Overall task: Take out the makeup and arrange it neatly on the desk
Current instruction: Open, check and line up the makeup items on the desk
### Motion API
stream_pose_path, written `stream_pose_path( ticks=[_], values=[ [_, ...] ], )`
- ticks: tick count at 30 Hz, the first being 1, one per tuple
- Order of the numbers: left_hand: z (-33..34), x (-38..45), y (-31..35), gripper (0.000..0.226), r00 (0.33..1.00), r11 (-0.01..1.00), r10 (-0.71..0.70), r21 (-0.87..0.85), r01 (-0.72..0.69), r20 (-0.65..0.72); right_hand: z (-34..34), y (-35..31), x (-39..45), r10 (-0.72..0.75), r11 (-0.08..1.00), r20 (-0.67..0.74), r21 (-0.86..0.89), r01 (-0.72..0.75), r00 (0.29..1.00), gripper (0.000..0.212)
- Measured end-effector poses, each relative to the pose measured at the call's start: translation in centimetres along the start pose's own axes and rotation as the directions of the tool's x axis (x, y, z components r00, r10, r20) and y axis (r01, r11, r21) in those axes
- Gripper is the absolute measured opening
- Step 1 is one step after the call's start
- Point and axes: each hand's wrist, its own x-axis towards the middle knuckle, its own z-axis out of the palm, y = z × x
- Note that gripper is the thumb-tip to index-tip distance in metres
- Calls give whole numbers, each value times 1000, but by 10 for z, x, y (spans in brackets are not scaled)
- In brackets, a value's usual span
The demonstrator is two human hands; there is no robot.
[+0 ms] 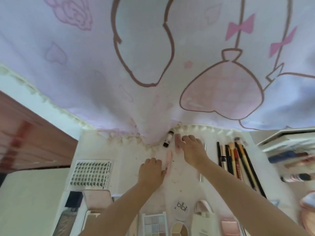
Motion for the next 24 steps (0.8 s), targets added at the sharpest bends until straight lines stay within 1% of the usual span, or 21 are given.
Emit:
stream_pose_path(
  ticks=[2,4,6,8,12,13,15,16,17,18,19,21,23,24],
  values=[
    [6,1,-2,39,1000,999,8,-33,-9,-22,-1,0,6,-47,997,2,-57,47,999,66],
    [13,2,-5,48,999,998,16,-67,-19,-34,-2,-2,8,-127,986,20,-107,129,992,57],
    [18,0,-7,59,1000,998,22,-60,-21,19,-3,-4,9,-192,968,56,-151,198,980,46],
    [23,-1,-9,62,997,1000,25,-8,-24,77,-4,-4,9,-196,961,86,-179,209,977,37],
    [27,1,-7,65,990,1000,18,21,-22,142,-4,0,11,-212,947,109,-224,232,971,34],
    [28,2,-7,65,987,1000,16,15,-18,158,-6,1,10,-220,947,87,-220,234,972,33],
    [29,3,-8,65,983,1000,11,3,-12,184,-12,1,7,-239,956,-70,-190,222,969,27],
    [30,3,-9,66,982,1000,12,-3,-12,188,-17,1,3,-199,976,-148,-123,182,969,22],
    [30,4,-9,66,982,1000,15,-12,-13,187,-22,1,-3,-126,991,-181,13,130,975,17],
    [29,3,-9,66,982,1000,18,-21,-14,190,-27,1,-9,-39,983,-189,168,72,981,13],
    [28,3,-9,66,980,1000,19,-24,-14,198,-31,2,-17,36,946,-163,324,19,986,11],
    [19,2,-8,65,974,1000,19,-18,-15,224,-43,1,-35,151,810,-133,584,-46,980,20],
    [4,-1,-7,65,977,998,23,-62,-11,210,-58,-1,-54,227,676,-89,731,-92,970,25],
    [-6,-4,-5,65,986,994,31,-110,-13,161,-65,-1,-63,254,613,-56,782,-116,966,23]
  ],
)
